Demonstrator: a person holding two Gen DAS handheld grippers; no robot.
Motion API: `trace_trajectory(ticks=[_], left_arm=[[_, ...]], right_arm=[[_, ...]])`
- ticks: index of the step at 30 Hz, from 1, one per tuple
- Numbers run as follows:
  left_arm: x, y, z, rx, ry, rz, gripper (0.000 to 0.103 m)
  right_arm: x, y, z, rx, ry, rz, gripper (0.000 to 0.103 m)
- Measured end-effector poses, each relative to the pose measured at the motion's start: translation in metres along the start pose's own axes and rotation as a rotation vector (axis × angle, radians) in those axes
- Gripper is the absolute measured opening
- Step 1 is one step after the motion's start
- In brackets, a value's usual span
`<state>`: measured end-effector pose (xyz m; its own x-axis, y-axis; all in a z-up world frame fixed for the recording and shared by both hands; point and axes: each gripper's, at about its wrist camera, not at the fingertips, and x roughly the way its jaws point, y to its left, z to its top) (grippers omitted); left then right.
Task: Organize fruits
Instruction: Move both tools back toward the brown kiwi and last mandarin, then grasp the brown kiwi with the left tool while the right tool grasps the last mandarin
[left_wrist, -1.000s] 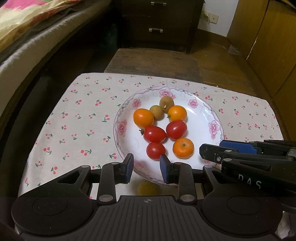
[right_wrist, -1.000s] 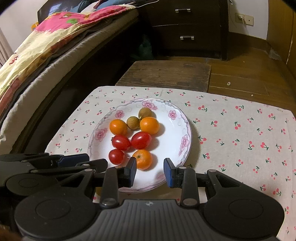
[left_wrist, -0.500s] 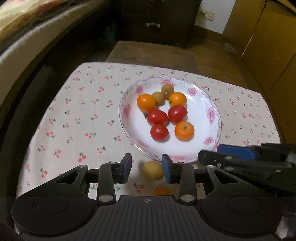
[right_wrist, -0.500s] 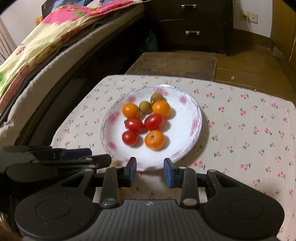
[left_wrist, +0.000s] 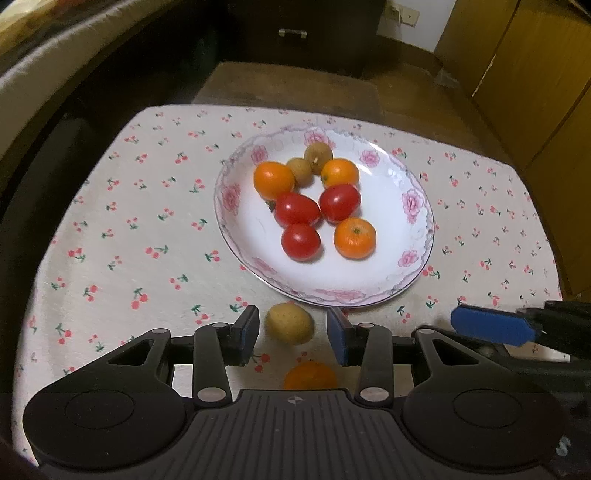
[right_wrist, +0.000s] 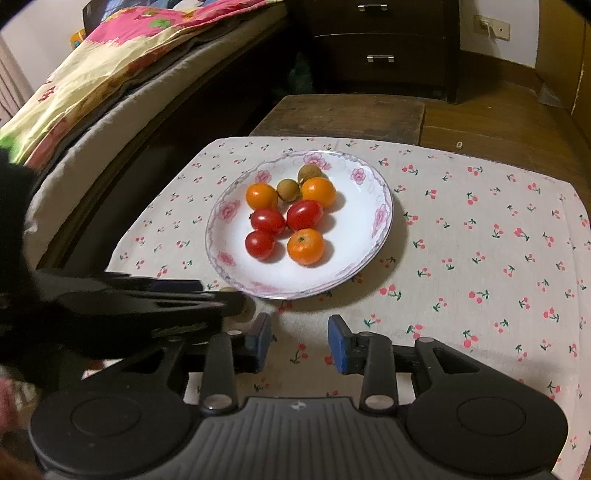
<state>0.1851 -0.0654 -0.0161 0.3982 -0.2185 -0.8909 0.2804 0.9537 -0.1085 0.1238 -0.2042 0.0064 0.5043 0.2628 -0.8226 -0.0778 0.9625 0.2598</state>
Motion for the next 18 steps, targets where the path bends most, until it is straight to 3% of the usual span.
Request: trace_trajectory(ticks=[10, 18], left_arm=[[0.015, 0.000, 0.000, -0.012, 0.023, 0.005, 0.046], [0.013, 0.006, -0.001, -0.020, 0.014, 0.025, 0.037]], right_arm=[[-0.001, -0.004, -0.003, 0.004, 0.014, 0.001, 0.036], [0.000, 0.004, -0.007, -0.016, 0.033, 0.024, 0.037]])
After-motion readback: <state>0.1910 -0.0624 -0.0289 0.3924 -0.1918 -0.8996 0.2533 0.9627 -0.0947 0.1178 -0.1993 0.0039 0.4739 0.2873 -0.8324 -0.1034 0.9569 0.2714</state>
